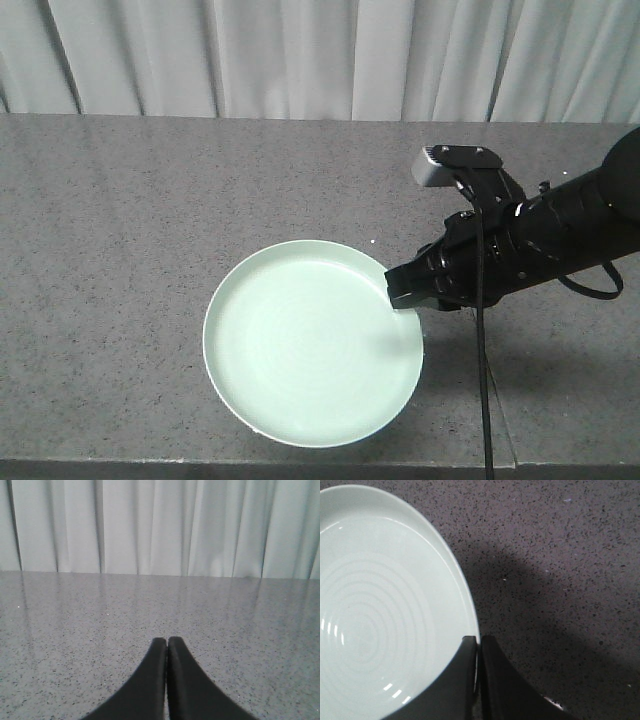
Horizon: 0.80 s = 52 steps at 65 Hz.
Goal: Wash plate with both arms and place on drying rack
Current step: 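Lift the plate off the table with the right gripper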
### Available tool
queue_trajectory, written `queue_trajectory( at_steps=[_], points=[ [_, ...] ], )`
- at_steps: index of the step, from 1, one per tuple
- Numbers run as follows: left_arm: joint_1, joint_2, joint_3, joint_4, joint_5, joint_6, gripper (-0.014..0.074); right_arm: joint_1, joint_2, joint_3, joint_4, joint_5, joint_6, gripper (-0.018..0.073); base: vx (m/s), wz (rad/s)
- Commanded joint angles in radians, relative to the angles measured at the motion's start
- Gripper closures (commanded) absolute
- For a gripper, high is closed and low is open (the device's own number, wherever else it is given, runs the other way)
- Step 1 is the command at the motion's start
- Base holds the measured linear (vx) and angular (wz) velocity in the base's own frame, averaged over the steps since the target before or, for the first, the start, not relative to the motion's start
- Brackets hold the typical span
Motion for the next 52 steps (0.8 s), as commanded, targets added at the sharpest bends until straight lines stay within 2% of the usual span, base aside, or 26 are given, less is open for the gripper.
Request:
queue_trajectory(
  at_steps=[1,52],
  points=[
    [-0.002,-0.015,-0.026,-0.006,-0.077,-0.009,0.0603,0.0,-0.038,-0.026,0.056,-0.03,-0.011,0.0562,0.0,0.0],
    [-0.002,-0.015,-0.026,-0.006,-0.077,-0.009,0.0603,0.0,-0.038,-0.026,0.059,-0.022,-0.011,0.0561,0.0,0.0]
  ],
)
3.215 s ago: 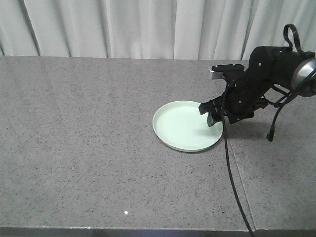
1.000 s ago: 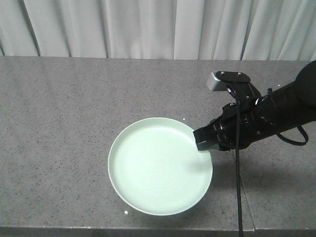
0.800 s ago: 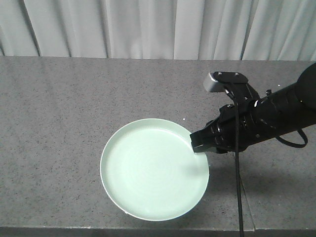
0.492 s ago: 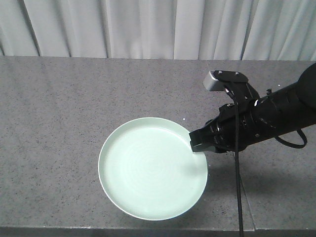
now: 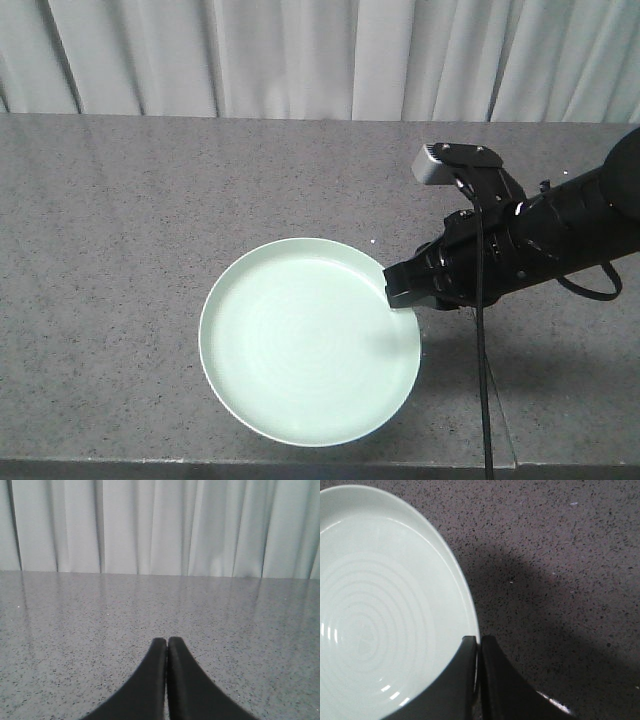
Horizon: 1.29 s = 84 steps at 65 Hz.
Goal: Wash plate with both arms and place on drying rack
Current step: 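Lift the plate off the table with the right gripper, then hold the plate in the right gripper while the base backs away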
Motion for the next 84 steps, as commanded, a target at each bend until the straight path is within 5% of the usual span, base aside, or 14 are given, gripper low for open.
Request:
queue_trajectory(
  at_steps=[1,84],
  points=[
    [-0.002,-0.015,-0.026,-0.006,-0.077,-0.009,0.0603,0.0,-0.036,-0.026,0.042,-0.024,-0.011,0.0561,0.0,0.0],
    [-0.002,-0.015,-0.026,-0.006,-0.077,-0.009,0.0603,0.0,-0.036,-0.026,0.042,-0.024,-0.011,0.0561,-0.04,0.17]
  ],
)
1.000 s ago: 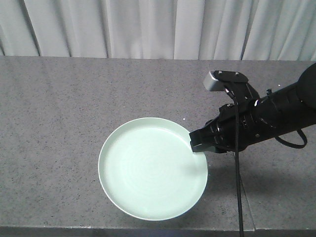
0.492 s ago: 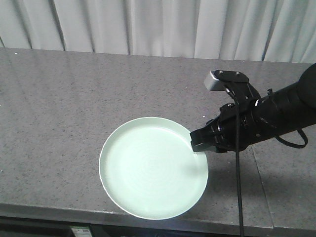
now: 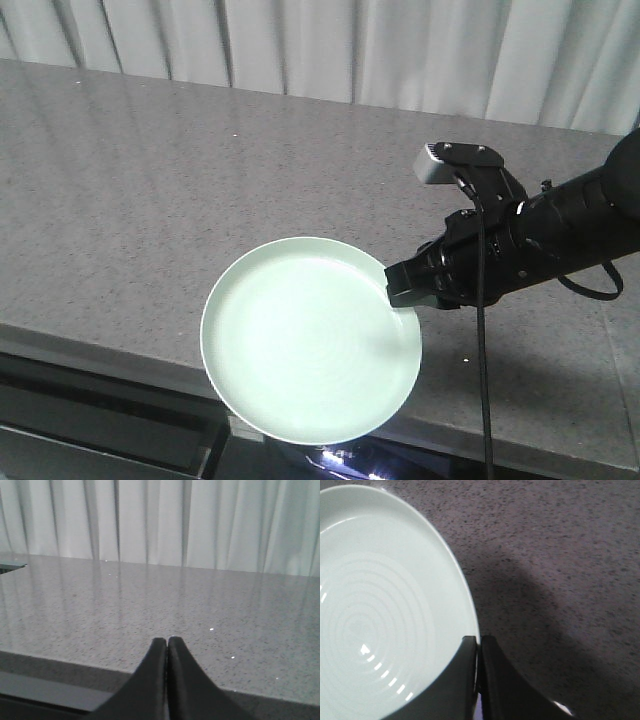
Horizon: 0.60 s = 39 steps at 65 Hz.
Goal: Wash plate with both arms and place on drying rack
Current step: 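Hold the plate in the right gripper while the base backs away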
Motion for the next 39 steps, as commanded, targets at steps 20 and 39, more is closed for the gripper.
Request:
queue_trajectory(
  at_steps=[20,39],
  points=[
    [-0.002,-0.015,-0.026,-0.006,-0.077,-0.009,0.0603,0.0,-0.036,-0.026,0.042,-0.024,-0.011,0.0561,-0.09,0.43],
    [-0.002,-0.015,-0.026,-0.006,-0.077,-0.009,0.0603,0.0,-0.036,-0.026,0.042,-0.024,-0.011,0.0561,-0.11,0.43]
  ],
)
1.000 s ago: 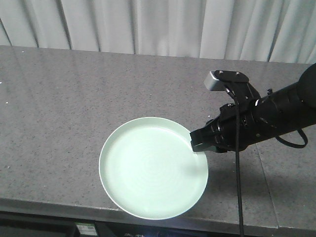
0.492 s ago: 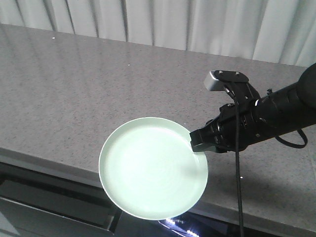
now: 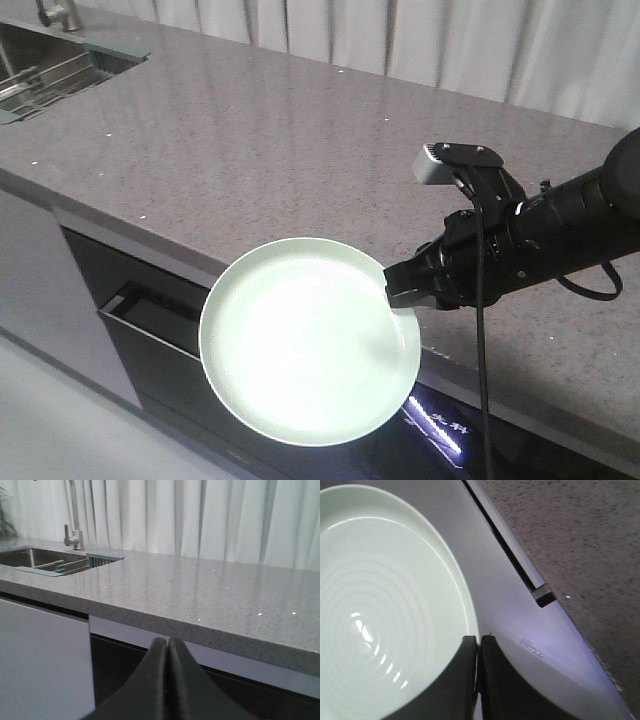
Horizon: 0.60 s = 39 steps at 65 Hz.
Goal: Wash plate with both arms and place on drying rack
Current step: 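Hold the plate in the right gripper while the base backs away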
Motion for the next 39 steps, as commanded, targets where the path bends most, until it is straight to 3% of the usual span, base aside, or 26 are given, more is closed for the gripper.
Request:
queue_trajectory(
  at_steps=[1,39],
  points=[
    [-0.002,-0.015,-0.026,-0.006,-0.077,-0.009,0.0603,0.0,-0.036,-0.026,0.042,-0.024,-0.011,0.0561,-0.11,0.44],
    [-0.002,-0.015,-0.026,-0.006,-0.077,-0.009,0.0603,0.0,-0.036,-0.026,0.042,-0.024,-0.011,0.0561,-0.12,0.46]
  ],
)
